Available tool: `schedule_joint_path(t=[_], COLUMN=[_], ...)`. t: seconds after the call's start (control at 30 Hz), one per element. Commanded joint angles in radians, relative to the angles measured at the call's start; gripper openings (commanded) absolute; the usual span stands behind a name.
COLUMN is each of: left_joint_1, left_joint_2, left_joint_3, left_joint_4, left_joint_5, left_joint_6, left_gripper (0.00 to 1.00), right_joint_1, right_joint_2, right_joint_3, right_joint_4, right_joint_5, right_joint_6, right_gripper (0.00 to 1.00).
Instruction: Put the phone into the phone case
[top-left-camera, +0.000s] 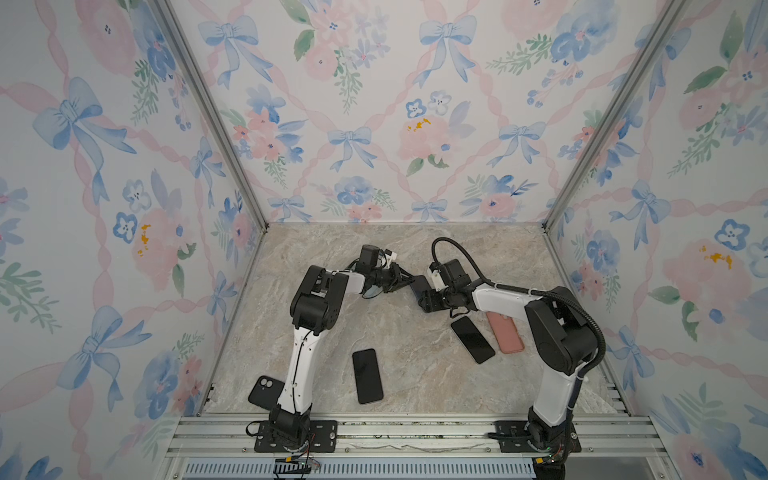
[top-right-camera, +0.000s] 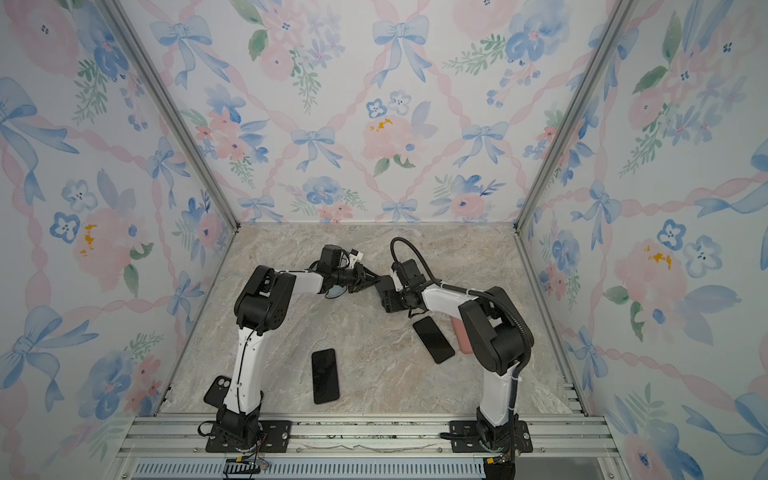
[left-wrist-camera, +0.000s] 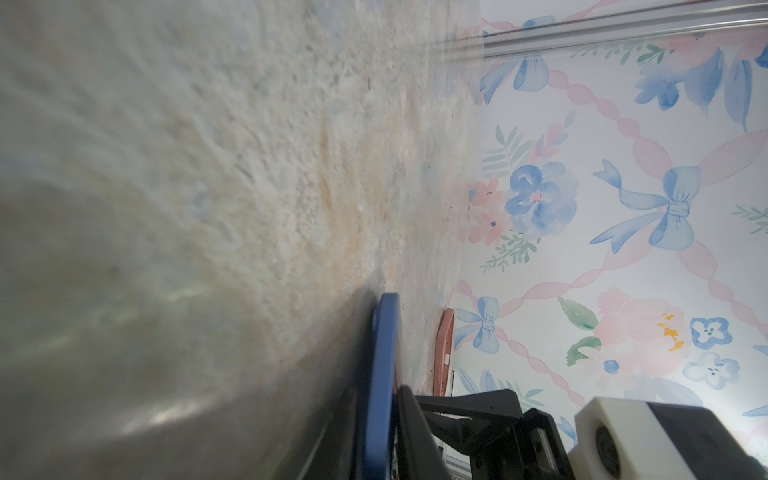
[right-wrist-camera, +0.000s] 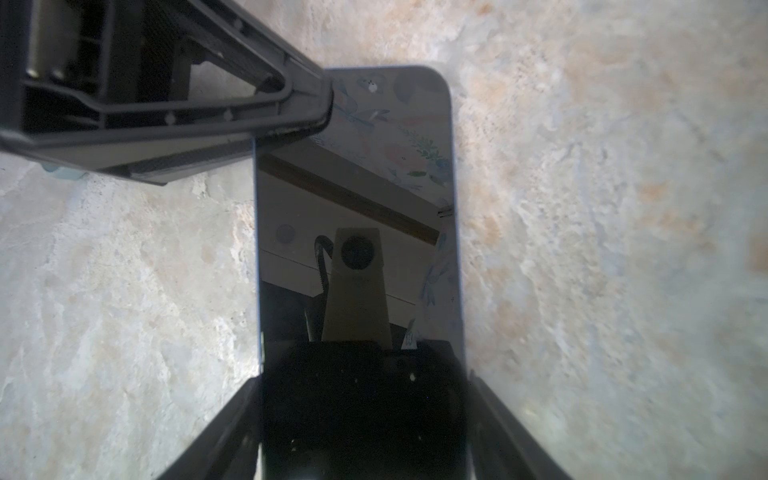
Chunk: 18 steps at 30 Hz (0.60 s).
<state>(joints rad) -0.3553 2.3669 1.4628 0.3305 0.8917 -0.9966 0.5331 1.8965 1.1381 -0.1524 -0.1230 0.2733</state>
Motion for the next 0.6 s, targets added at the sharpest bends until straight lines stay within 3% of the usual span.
schedule_joint_path(t=[0.0, 0.2, 0.57], left_joint_1=[-0.002, 0.002, 0.019], left_joint_2=[0.019, 0.006, -0.019], left_joint_3=[-0.042, -0.060, -0.094], left_joint_4=[-0.028, -0.022, 0.008], left_joint_5=[-0.004, -0.005, -0.012], left_joint_6=[0.010, 0.009, 0.001], left_gripper=[0.17, 0.13, 0.11], right_joint_1=[0.018, 0.019, 0.013], right_joint_2=[0.034, 0.037, -0.025], right_joint_3=[-0.005, 0.015, 0.012], right_joint_4=[-0.027, -0.044, -0.081], right_joint_5=[-0.011, -0.002, 0.068], right_joint_6=[0.002, -0.009, -0.041], right_gripper=[0.61, 0.65, 0.89])
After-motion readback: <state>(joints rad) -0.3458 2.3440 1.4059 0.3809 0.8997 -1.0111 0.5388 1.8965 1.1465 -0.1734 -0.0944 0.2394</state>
